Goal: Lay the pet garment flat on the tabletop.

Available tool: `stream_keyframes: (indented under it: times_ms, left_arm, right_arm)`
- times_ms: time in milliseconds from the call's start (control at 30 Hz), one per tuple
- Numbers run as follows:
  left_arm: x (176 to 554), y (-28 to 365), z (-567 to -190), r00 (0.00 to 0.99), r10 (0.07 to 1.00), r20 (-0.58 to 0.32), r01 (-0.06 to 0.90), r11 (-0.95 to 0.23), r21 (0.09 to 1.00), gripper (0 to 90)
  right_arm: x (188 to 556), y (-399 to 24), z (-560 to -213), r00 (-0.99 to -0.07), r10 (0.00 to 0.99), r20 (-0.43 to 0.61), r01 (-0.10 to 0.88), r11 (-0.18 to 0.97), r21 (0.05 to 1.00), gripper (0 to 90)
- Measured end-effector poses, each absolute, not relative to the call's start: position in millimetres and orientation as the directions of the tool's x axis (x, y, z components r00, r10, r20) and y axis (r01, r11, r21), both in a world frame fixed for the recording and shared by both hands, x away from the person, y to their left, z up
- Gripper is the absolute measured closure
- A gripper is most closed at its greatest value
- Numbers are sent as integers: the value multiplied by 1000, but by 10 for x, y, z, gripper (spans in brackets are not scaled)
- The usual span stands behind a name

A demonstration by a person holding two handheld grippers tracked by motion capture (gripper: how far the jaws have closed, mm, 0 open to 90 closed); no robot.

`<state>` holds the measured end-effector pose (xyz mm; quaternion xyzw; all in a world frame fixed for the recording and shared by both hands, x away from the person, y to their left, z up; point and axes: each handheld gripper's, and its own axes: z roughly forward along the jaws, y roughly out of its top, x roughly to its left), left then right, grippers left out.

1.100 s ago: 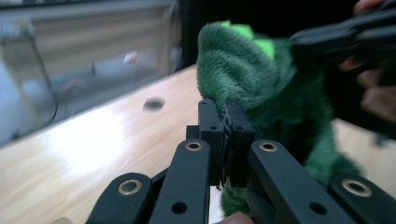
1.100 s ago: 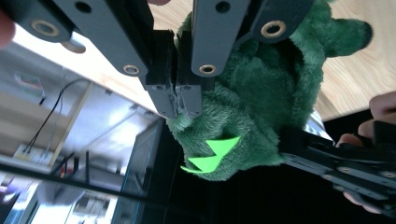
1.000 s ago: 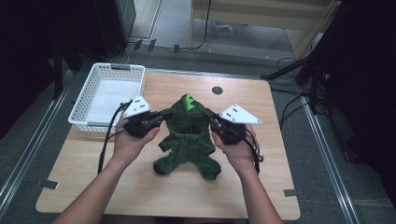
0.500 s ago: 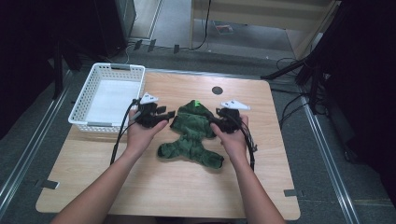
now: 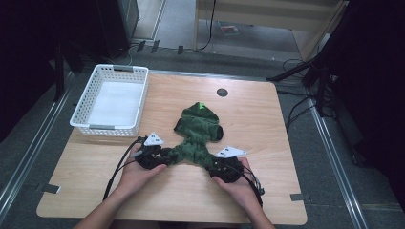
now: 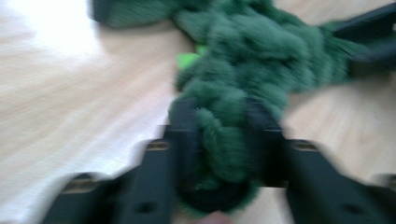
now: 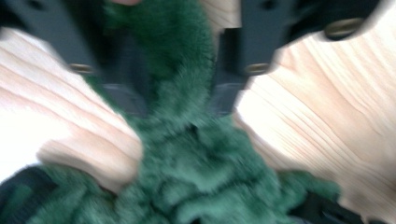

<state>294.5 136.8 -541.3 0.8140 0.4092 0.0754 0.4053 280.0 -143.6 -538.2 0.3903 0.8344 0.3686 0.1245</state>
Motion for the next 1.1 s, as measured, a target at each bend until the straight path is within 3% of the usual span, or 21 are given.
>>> stream_keyframes:
  times_ms: [100, 267, 333, 400, 467, 567, 700, 800, 867, 933, 967, 1000, 1100]
  left_arm:
    - [2861, 1364, -5393, 676, 706, -209, 604, -368, 707, 806]
    - [2625, 1381, -5408, 709, 655, -261, 609, -382, 696, 799]
    - [2527, 1410, -5421, 734, 607, -305, 607, -386, 695, 729]
    - [2492, 1451, -5417, 742, 580, -336, 608, -373, 701, 597]
    - [2567, 1518, -5373, 708, 608, -358, 627, -308, 716, 516]
    - [2831, 1555, -5255, 595, 712, -372, 653, -159, 741, 495]
    - [3075, 1477, -5215, 517, 790, -330, 651, -112, 751, 482]
    - [3264, 1405, -5276, 469, 809, -356, 692, -85, 717, 474]
    - [3335, 1348, -5325, 470, 806, -360, 703, -95, 705, 512]
    - [3346, 1327, -5346, 492, 786, -375, 706, -109, 699, 651]
    - [3346, 1327, -5346, 492, 786, -375, 706, -109, 699, 732]
    - [3354, 1352, -5351, 513, 755, -408, 719, -118, 684, 794]
    - [3336, 1408, -5315, 539, 708, -457, 734, -128, 667, 880]
  right_arm:
    - [2783, -1509, -5393, -674, 732, 100, 567, 426, 705, 741]
    - [2622, -1631, -5382, -716, 690, 105, 556, 473, 683, 749]
    - [2490, -1713, -5352, -740, 661, 122, 558, 503, 660, 710]
    - [2446, -1741, -5312, -762, 635, 130, 540, 510, 669, 606]
    - [2481, -1766, -5211, -763, 632, 138, 517, 469, 716, 547]
    - [2681, -1762, -5082, -715, 686, 135, 507, 377, 775, 557]
    - [2960, -1711, -5068, -655, 744, 129, 520, 321, 791, 557]
    - [3208, -1654, -5163, -593, 789, 163, 589, 287, 755, 530]
    - [3324, -1584, -5263, -594, 775, 216, 619, 268, 738, 581]
    - [3319, -1555, -5285, -609, 757, 236, 622, 272, 735, 700]
    - [3319, -1555, -5285, -609, 757, 236, 622, 272, 735, 700]
    - [3307, -1554, -5282, -637, 724, 266, 625, 282, 728, 819]
    - [3278, -1606, -5224, -641, 699, 317, 641, 260, 722, 848]
